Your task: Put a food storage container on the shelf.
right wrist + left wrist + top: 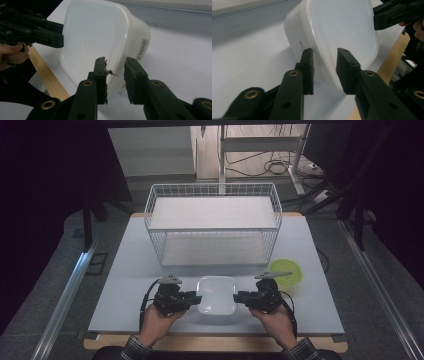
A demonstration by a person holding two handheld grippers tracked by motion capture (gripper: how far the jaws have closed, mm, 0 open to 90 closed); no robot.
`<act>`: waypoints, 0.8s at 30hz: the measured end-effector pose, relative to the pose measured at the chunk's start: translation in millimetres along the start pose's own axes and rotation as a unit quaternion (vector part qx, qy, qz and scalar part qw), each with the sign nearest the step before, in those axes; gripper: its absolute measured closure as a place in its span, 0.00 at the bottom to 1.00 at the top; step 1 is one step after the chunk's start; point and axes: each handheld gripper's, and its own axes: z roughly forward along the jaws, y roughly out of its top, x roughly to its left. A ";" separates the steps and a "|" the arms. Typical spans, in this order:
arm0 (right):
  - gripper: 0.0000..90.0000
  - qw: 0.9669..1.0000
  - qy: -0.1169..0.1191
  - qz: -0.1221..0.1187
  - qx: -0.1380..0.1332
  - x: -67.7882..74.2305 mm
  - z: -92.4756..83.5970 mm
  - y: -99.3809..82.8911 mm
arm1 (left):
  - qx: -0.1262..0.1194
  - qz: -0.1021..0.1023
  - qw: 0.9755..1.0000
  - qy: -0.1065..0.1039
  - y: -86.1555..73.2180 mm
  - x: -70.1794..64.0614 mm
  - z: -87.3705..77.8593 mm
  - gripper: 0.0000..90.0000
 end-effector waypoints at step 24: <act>0.87 0.995 -0.037 -0.058 -0.065 5.3 -13.1 5.3 | -0.013 0.015 1.000 0.014 7.6 -7.7 0.1 0.87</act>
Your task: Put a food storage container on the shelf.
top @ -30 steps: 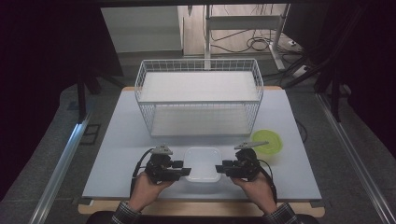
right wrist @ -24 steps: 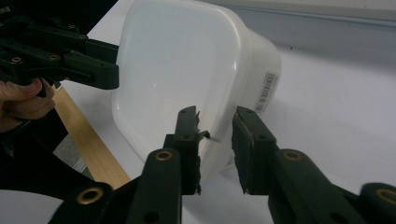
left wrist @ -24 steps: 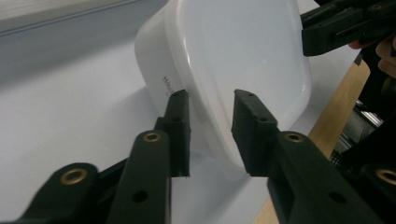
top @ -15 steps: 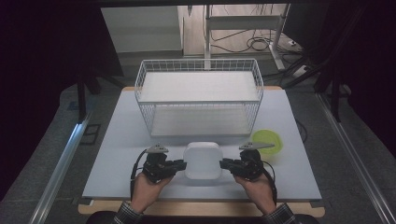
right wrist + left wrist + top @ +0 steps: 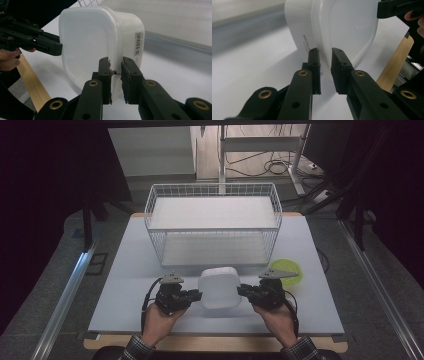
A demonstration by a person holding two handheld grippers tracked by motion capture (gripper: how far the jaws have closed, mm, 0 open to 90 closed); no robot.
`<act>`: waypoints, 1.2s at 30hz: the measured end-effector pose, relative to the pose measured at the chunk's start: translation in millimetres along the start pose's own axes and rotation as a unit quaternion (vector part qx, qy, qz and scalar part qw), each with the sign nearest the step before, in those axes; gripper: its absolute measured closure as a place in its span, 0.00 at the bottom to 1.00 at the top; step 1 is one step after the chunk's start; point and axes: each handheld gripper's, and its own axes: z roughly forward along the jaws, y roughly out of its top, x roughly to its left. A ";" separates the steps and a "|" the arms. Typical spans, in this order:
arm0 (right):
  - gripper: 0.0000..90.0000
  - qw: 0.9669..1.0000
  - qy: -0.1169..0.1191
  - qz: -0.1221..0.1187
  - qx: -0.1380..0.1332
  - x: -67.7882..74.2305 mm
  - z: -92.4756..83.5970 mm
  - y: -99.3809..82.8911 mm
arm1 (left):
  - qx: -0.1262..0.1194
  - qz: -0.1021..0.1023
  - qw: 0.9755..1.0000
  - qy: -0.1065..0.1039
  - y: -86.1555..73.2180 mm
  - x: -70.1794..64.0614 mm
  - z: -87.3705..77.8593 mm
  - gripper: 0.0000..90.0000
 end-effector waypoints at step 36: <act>0.87 0.995 -0.004 -0.045 -0.085 16.3 -32.4 93.5 | -0.073 0.056 0.995 0.039 88.1 -7.6 -61.3 0.87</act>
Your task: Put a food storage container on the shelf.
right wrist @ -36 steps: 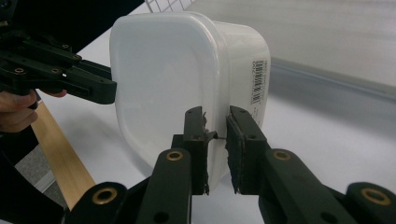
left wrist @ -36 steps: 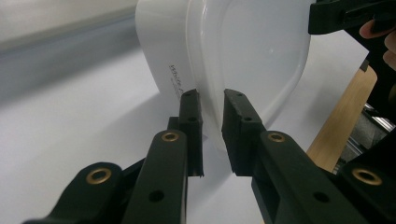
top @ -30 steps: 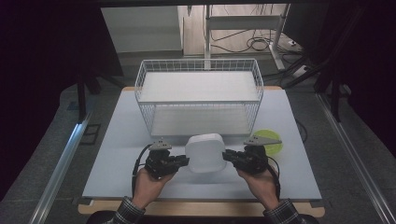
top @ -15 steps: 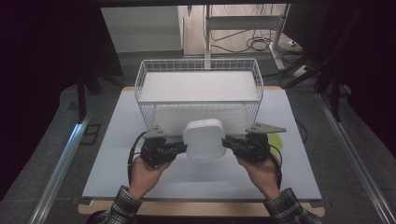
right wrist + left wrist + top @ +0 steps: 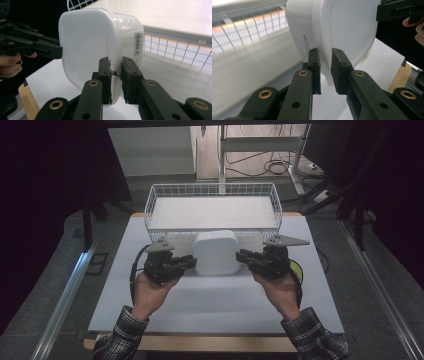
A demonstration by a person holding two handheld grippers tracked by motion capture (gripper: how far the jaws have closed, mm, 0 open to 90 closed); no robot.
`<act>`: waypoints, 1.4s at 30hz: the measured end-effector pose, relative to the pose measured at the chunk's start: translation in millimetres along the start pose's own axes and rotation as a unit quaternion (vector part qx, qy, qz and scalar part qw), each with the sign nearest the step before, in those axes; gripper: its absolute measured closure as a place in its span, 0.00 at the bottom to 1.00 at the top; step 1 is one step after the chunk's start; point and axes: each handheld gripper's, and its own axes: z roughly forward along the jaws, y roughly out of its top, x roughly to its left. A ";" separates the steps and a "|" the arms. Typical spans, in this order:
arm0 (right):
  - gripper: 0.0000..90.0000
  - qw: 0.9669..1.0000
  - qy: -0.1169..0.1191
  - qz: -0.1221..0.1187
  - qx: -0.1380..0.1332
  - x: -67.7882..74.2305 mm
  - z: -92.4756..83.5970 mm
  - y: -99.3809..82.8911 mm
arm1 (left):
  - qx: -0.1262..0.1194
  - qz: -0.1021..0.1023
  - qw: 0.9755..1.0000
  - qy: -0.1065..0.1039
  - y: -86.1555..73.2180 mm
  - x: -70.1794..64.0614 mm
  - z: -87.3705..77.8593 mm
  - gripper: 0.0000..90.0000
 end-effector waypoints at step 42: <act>0.85 0.999 -0.001 0.047 -0.026 -40.3 36.7 93.6 | -0.047 -0.021 0.999 0.015 98.1 49.5 -1.7 0.88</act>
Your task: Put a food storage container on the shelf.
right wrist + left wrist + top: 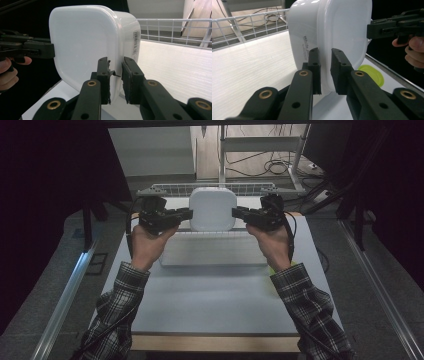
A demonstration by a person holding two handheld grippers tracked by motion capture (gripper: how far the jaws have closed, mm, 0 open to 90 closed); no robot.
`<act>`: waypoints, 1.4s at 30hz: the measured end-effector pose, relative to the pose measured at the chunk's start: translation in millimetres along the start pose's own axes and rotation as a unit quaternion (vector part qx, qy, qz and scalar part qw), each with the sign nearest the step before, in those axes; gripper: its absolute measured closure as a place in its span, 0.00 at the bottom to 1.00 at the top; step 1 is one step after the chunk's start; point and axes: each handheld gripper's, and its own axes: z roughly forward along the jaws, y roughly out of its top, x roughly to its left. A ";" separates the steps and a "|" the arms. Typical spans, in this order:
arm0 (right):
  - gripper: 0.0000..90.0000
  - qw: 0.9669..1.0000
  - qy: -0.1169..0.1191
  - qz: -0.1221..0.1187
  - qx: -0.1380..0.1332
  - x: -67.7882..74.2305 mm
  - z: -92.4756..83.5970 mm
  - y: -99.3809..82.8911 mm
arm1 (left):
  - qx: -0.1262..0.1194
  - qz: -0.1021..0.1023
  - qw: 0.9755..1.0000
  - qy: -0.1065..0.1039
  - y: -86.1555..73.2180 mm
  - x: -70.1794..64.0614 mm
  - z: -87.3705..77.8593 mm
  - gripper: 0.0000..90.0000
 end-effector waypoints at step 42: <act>0.60 0.999 -0.020 -0.006 0.027 -8.5 34.5 12.6 | -0.035 0.000 0.999 0.036 -2.5 23.5 33.6 0.55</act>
